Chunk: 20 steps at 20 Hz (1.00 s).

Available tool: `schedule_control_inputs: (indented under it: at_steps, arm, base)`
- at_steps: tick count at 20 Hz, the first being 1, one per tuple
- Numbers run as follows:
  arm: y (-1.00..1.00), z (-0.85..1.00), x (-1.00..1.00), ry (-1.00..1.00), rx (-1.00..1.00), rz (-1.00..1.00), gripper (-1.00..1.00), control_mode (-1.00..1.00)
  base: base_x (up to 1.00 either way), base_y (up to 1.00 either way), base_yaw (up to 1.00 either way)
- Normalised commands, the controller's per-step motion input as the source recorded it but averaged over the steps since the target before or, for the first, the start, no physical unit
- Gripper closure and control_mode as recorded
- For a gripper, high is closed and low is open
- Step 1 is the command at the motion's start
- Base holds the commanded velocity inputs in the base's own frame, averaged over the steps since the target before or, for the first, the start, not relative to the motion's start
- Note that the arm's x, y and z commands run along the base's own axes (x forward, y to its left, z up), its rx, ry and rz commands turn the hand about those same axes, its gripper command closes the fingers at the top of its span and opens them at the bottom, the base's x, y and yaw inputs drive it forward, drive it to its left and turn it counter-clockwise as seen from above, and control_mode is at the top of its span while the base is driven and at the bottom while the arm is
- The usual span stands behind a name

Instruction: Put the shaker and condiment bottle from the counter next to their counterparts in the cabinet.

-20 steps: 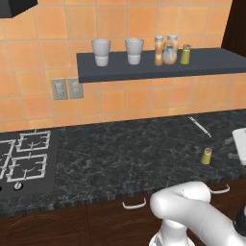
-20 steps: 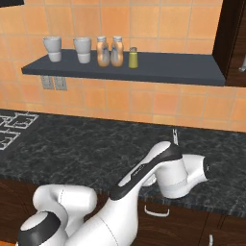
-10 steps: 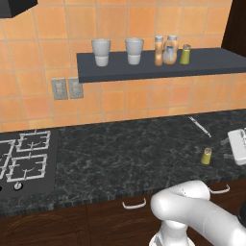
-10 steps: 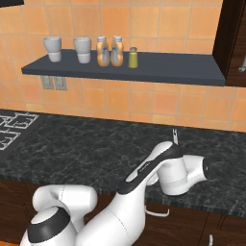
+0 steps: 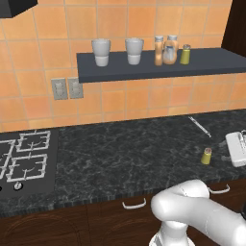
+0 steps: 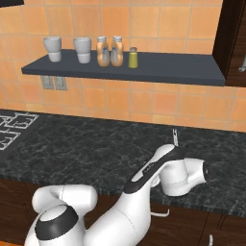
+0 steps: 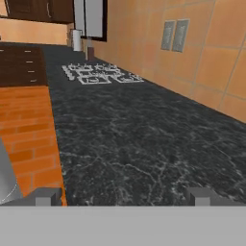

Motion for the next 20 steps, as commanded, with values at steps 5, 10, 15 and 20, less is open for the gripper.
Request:
schedule_control_inputs:
  at_steps: [5, 10, 15, 20]
  arm:
    - [-0.07, -0.07, 0.42, 0.0, 0.0, 0.0, -1.0, -1.0]
    - [-0.07, -0.13, 0.42, 0.0, 0.0, 0.0, -1.0, -1.0]
    - [-0.05, -0.1, 0.0, 0.0, 0.0, 0.0, -1.0, -1.0]
    - [-0.09, -0.39, 0.35, 0.01, 0.0, 0.0, -1.0, -1.0]
  base:
    - [0.0, 0.0, 0.0]
    - [0.0, 0.0, 0.0]
    - [0.0, 0.0, 0.0]
    - [0.0, 0.0, 0.0]
